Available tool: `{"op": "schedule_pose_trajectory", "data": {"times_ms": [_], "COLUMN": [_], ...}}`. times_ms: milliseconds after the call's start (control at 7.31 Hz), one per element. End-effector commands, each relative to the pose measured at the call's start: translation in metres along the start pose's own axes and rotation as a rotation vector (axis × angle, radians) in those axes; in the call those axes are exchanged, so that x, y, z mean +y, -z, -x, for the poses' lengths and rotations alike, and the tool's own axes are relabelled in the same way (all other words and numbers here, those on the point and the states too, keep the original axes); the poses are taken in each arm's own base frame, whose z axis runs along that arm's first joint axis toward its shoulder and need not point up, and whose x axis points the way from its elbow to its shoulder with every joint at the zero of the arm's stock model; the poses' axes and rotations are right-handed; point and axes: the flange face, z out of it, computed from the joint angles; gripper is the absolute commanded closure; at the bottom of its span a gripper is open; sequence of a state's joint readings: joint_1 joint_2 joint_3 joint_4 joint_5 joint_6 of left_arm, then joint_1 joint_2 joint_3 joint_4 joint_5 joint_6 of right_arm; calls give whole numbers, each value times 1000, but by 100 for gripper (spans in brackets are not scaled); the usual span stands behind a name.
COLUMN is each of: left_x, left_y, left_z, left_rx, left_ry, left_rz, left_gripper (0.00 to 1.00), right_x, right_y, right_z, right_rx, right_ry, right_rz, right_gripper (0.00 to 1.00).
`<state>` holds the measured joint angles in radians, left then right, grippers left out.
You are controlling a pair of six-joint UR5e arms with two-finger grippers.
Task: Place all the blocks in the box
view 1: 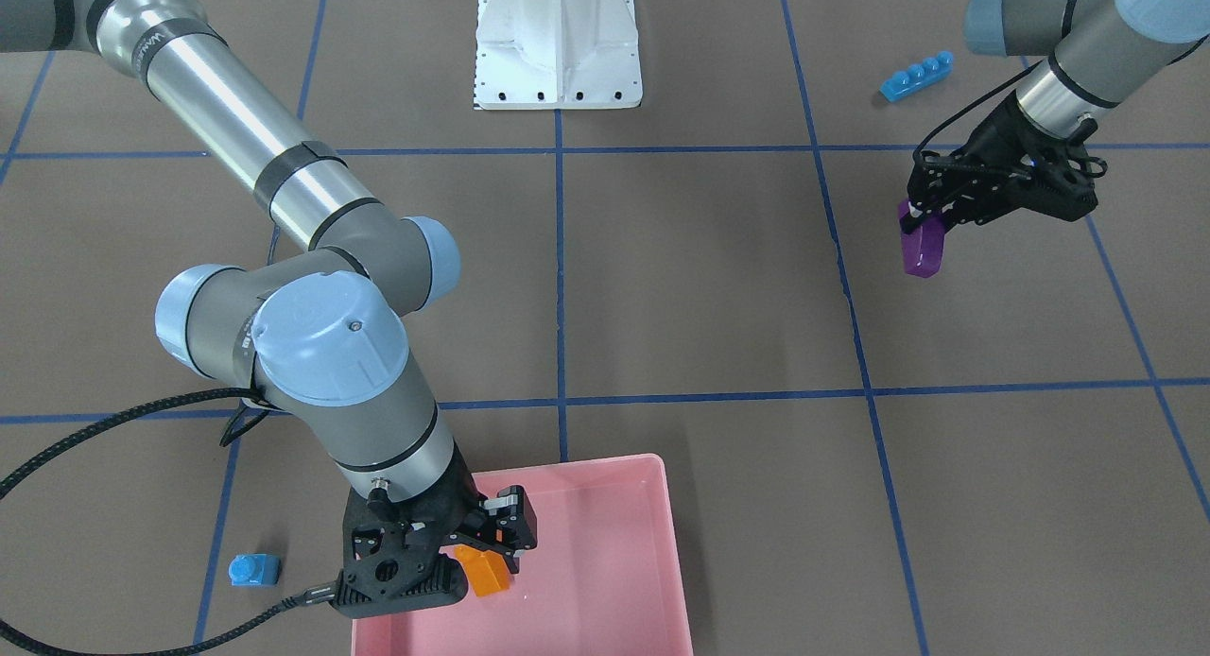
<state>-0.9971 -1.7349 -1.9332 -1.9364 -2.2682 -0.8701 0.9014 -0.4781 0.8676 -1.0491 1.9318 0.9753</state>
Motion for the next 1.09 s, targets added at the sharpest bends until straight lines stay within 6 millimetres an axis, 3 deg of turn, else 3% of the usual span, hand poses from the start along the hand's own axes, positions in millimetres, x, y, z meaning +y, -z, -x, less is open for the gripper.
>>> {"op": "schedule_pose_trajectory", "data": {"times_ms": [0,137,274,410,547,684,821,958], "left_x": [-94,-135,-177,-217,-257,-293,-303,-299], "left_y": [40,38,33,24,6,-23,-40,-54], "left_z": [-117,-159,-198,-228,-250,-249,-244,-257], "left_rx": [43,63,62,33,42,56,31,21], "left_ry": [117,153,175,199,233,229,234,229], "left_rz": [-66,-87,-102,-146,-182,-216,-265,-269], "left_gripper": [100,100,100,100,100,100,100,100], "right_x": [-11,-3,4,3,14,24,26,33], "right_y": [35,48,44,42,31,15,2,-18], "right_z": [-17,-67,-146,-194,-228,-255,-256,-260], "right_rx": [73,125,156,183,183,160,168,172], "right_ry": [-8,89,183,241,276,289,264,270], "right_rz": [142,178,191,207,204,163,173,167], "right_gripper": [0,0,0,0,0,0,0,0]}}
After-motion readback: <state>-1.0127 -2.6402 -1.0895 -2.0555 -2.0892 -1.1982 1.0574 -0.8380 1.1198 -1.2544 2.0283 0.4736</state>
